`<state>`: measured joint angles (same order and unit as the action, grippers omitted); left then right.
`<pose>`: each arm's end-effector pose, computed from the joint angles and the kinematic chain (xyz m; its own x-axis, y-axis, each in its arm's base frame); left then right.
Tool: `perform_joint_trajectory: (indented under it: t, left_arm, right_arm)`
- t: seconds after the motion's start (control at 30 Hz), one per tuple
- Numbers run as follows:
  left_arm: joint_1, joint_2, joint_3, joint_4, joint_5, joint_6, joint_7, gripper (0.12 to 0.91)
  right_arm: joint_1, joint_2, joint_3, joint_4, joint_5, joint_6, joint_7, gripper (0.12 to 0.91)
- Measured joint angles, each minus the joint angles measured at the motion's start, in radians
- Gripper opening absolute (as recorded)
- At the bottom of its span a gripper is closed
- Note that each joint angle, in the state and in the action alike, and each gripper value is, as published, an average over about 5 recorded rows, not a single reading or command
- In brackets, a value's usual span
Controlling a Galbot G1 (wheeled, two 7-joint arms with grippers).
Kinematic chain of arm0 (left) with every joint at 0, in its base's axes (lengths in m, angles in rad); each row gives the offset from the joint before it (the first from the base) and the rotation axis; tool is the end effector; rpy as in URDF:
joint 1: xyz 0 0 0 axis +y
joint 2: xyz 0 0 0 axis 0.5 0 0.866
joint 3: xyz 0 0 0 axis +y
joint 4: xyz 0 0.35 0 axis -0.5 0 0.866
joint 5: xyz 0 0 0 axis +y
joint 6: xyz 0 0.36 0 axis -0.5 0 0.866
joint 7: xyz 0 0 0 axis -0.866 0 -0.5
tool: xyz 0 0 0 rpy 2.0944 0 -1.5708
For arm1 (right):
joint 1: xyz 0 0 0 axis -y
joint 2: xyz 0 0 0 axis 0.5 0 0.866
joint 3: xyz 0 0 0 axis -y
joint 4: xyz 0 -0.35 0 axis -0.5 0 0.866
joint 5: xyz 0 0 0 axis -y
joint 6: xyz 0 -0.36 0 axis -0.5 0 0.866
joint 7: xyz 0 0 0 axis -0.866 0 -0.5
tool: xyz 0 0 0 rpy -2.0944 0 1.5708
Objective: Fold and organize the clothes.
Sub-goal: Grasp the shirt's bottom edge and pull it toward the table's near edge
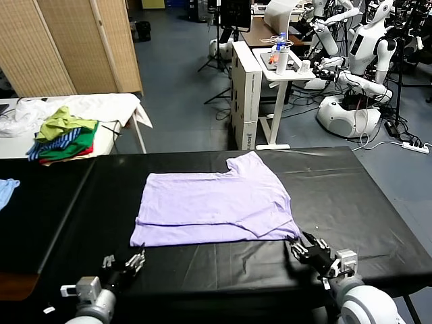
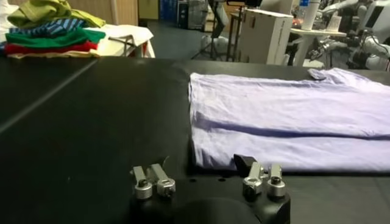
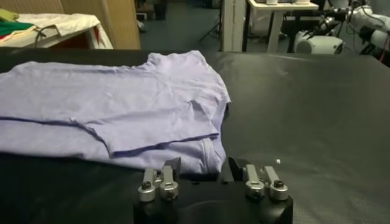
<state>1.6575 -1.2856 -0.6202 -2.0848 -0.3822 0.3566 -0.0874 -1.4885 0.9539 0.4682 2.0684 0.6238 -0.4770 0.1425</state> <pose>0.1654 0.0777 -0.3079 -0.8992 -0.0028 0.4376 -0.0292 0.9981 -0.0537 0.2192 -0.0888 -0.2755 -0.8422 -0.1801 0.5083 -0.1923 0.9809 0.0289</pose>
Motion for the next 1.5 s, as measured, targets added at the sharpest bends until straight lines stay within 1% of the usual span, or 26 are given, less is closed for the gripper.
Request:
perform_joint_trajectory:
  t: [0.07, 0.1, 0.17, 0.23, 0.27, 0.33, 0.5, 0.63, 0.87, 1.07, 1.13, 1.17, 1.2, 1.27, 1.3, 1.37, 1.4, 1.43, 1.47, 1.5]
  left_arm:
    - [-0.003, 0.001, 0.0, 0.001, -0.001, 0.0, 0.001, 0.46]
    - [-0.003, 0.001, 0.0, -0.001, -0.002, 0.0, 0.001, 0.409]
    - [0.002, 0.001, 0.0, -0.007, -0.002, -0.001, 0.002, 0.286]
    - [0.012, 0.0, 0.0, -0.017, -0.001, -0.001, 0.001, 0.192]
    - [0.018, -0.001, 0.0, -0.023, 0.0, -0.001, 0.001, 0.165]
    - [0.032, -0.005, 0.0, -0.036, 0.006, -0.001, 0.0, 0.146]
    - [0.087, -0.012, -0.006, -0.072, 0.034, -0.002, -0.003, 0.145]
    - [0.149, -0.007, -0.022, -0.109, 0.051, -0.003, -0.005, 0.145]
    - [0.252, 0.004, -0.051, -0.163, 0.068, -0.004, -0.006, 0.145]
    - [0.312, 0.001, -0.063, -0.185, 0.079, -0.006, -0.007, 0.145]
    - [0.321, -0.005, -0.062, -0.191, 0.08, -0.004, -0.01, 0.145]
    - [0.325, -0.008, -0.062, -0.195, 0.08, -0.003, -0.013, 0.145]
    - [0.328, -0.011, -0.062, -0.199, 0.079, -0.001, -0.016, 0.146]
    - [0.333, -0.015, -0.061, -0.209, 0.077, 0.004, -0.025, 0.18]
    - [0.335, -0.016, -0.061, -0.214, 0.075, 0.008, -0.03, 0.216]
    - [0.34, -0.019, -0.062, -0.224, 0.07, 0.02, -0.044, 0.324]
    - [0.343, -0.02, -0.062, -0.229, 0.067, 0.028, -0.051, 0.381]
    - [0.346, -0.022, -0.063, -0.235, 0.064, 0.037, -0.059, 0.457]
    - [0.349, -0.023, -0.063, -0.241, 0.061, 0.045, -0.066, 0.514]
    - [0.352, -0.025, -0.063, -0.247, 0.058, 0.053, -0.072, 0.571]
  right_arm:
    - [-0.004, -0.001, 0.0, 0.003, 0.0, 0.0, 0.0, 0.312]
    - [-0.007, -0.003, 0.001, 0.007, 0.0, 0.0, 0.0, 0.276]
    - [-0.015, -0.007, 0.002, 0.016, 0.0, 0.0, 0.002, 0.22]
    - [-0.025, -0.011, 0.003, 0.028, -0.001, -0.004, 0.007, 0.177]
    - [-0.031, -0.012, 0.003, 0.033, -0.001, -0.007, 0.01, 0.171]
    - [-0.042, -0.015, 0.004, 0.046, -0.002, -0.018, 0.02, 0.161]
    - [-0.082, -0.029, 0.013, 0.092, -0.007, -0.072, 0.049, 0.16]
    - [-0.126, -0.044, 0.033, 0.143, -0.009, -0.125, 0.064, 0.159]
    - [-0.192, -0.061, 0.074, 0.219, -0.011, -0.204, 0.065, 0.155]
    - [-0.21, -0.06, 0.078, 0.236, -0.013, -0.221, 0.062, 0.156]
    - [-0.214, -0.061, 0.079, 0.243, -0.013, -0.233, 0.062, 0.176]
    - [-0.218, -0.061, 0.081, 0.247, -0.013, -0.241, 0.061, 0.202]
    - [-0.222, -0.062, 0.083, 0.252, -0.013, -0.247, 0.061, 0.248]
    - [-0.231, -0.063, 0.088, 0.262, -0.013, -0.257, 0.06, 0.348]
    - [-0.236, -0.063, 0.091, 0.267, -0.013, -0.259, 0.061, 0.404]
    - [-0.246, -0.063, 0.097, 0.279, -0.013, -0.259, 0.062, 0.517]
    - [-0.251, -0.063, 0.102, 0.285, -0.013, -0.259, 0.063, 0.574]
    - [-0.257, -0.064, 0.107, 0.292, -0.011, -0.259, 0.063, 0.631]
    - [-0.262, -0.065, 0.112, 0.3, -0.007, -0.259, 0.064, 0.705]
    - [-0.267, -0.067, 0.119, 0.309, -0.001, -0.259, 0.063, 0.761]
